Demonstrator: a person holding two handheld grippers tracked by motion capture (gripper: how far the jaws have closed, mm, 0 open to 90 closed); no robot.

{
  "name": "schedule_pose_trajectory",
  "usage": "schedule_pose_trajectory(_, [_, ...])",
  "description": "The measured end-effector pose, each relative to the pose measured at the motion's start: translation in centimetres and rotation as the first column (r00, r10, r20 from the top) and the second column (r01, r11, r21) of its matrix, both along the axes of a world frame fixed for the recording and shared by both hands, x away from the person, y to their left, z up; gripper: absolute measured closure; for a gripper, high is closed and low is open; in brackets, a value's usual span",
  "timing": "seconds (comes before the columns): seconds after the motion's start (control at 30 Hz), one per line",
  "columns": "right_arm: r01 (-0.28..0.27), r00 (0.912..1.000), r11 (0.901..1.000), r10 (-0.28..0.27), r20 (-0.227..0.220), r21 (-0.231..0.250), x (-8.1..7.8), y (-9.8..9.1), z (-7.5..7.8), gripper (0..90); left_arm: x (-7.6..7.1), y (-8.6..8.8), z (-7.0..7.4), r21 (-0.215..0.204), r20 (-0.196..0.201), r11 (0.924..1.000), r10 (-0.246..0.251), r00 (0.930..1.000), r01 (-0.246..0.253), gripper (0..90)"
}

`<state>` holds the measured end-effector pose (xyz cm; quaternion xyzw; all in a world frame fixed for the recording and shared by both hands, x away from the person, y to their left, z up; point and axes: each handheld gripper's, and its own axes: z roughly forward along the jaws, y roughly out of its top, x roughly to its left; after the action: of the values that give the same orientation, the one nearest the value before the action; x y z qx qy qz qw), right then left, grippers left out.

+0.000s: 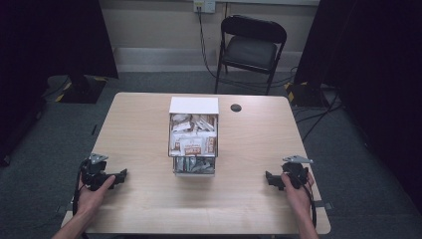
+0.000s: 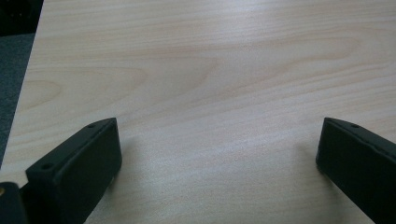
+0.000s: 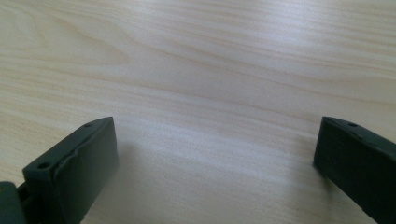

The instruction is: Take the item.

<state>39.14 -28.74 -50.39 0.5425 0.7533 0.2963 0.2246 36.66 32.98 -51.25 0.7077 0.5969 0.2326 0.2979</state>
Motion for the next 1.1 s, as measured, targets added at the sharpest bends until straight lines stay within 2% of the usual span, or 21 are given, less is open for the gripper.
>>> schedule_pose_trajectory(0.23, [0.000, 1.0000, 1.0000, 0.000, 0.000, 0.000, 0.0, 0.0, 0.0, 0.0, 0.1, -0.1, 0.0, -0.002, -0.003, 0.9999, 0.016, 0.9999, -0.016, 0.1])
schedule_pose_trajectory(0.33, [0.000, 1.0000, 1.0000, 0.000, 0.000, 0.000, 0.0, 0.0, 0.0, 0.0, 0.2, -0.1, 0.2, 0.003, -0.018, 0.9997, 0.026, 0.9995, -0.026, 0.9])
schedule_pose_trajectory(0.43, [0.000, 1.0000, 1.0000, 0.000, 0.000, 0.000, 0.0, 0.0, 0.0, 0.0, 0.2, 0.0, 0.4, 0.005, -0.022, 0.9989, 0.047, 0.9986, -0.047, 8.5])
schedule_pose_trajectory(0.47, [0.001, 1.0000, 1.0000, -0.001, 0.000, 0.000, 0.0, 0.0, 0.0, 0.0, 0.2, 0.1, 0.5, 0.003, -0.022, 0.9984, 0.056, 0.9982, -0.056, 8.5])
schedule_pose_trajectory(0.53, [0.000, 1.0000, 1.0000, 0.000, 0.000, 0.000, 0.0, 0.0, 0.0, 0.0, 0.1, 0.5, 0.7, -0.006, -0.022, 0.9979, 0.065, 0.9977, -0.065, 16.2])
schedule_pose_trajectory(0.6, [0.000, 1.0000, 1.0000, 0.000, 0.000, 0.000, 0.0, 0.0, 0.0, 0.0, 0.1, 0.6, 0.7, -0.011, -0.025, 0.9979, 0.063, 0.9977, -0.064, 15.7])
schedule_pose_trajectory(0.7, [0.000, 1.0000, 1.0000, 0.000, 0.000, 0.000, 0.0, 0.0, 0.0, 0.0, 0.2, 0.7, 0.9, -0.032, -0.037, 0.9976, 0.060, 0.9975, -0.062, 16.5])
schedule_pose_trajectory(0.73, [0.001, 1.0000, 1.0000, -0.001, 0.000, 0.000, 0.0, 0.0, 0.0, 0.0, 0.2, 0.8, 1.1, -0.053, -0.043, 0.9968, 0.057, 0.9974, -0.059, 17.0])
schedule_pose_trajectory(0.83, [0.000, 1.0000, 1.0000, 0.000, 0.000, 0.000, 0.0, 0.0, 0.0, 0.0, 0.1, 0.9, 1.3, -0.076, -0.042, 0.9957, 0.049, 0.9979, -0.053, 17.1])
schedule_pose_trajectory(0.87, [0.000, 1.0000, 1.0000, 0.000, 0.000, 0.000, 0.0, 0.0, 0.0, 0.0, 0.0, 1.1, 1.5, -0.131, -0.036, 0.9908, 0.029, 0.9989, -0.034, 16.6])
schedule_pose_trajectory(0.9, [0.000, 1.0000, 1.0000, 0.000, 0.000, 0.000, 0.0, 0.0, 0.0, 0.0, 0.0, 1.1, 1.5, -0.131, -0.036, 0.9908, 0.029, 0.9989, -0.034, 16.6])
schedule_pose_trajectory(0.97, [0.000, 1.0000, 1.0000, 0.000, 0.000, 0.000, 0.0, 0.0, 0.0, 0.0, -0.2, 1.2, 1.7, -0.172, -0.030, 0.9847, 0.026, 0.9992, -0.031, 16.7])
schedule_pose_trajectory(1.0, [0.000, 1.0000, 1.0000, 0.000, 0.000, 0.000, 0.0, 0.0, 0.0, 0.0, -0.3, 1.2, 1.9, -0.187, -0.022, 0.9823, 0.010, 0.9997, -0.014, 19.0])
schedule_pose_trajectory(1.1, [0.000, 1.0000, 1.0000, 0.000, 0.000, 0.000, 0.0, 0.0, 0.0, 0.0, -0.3, 1.0, 2.1, -0.178, -0.014, 0.9841, -0.003, 0.9999, 0.001, 20.1])
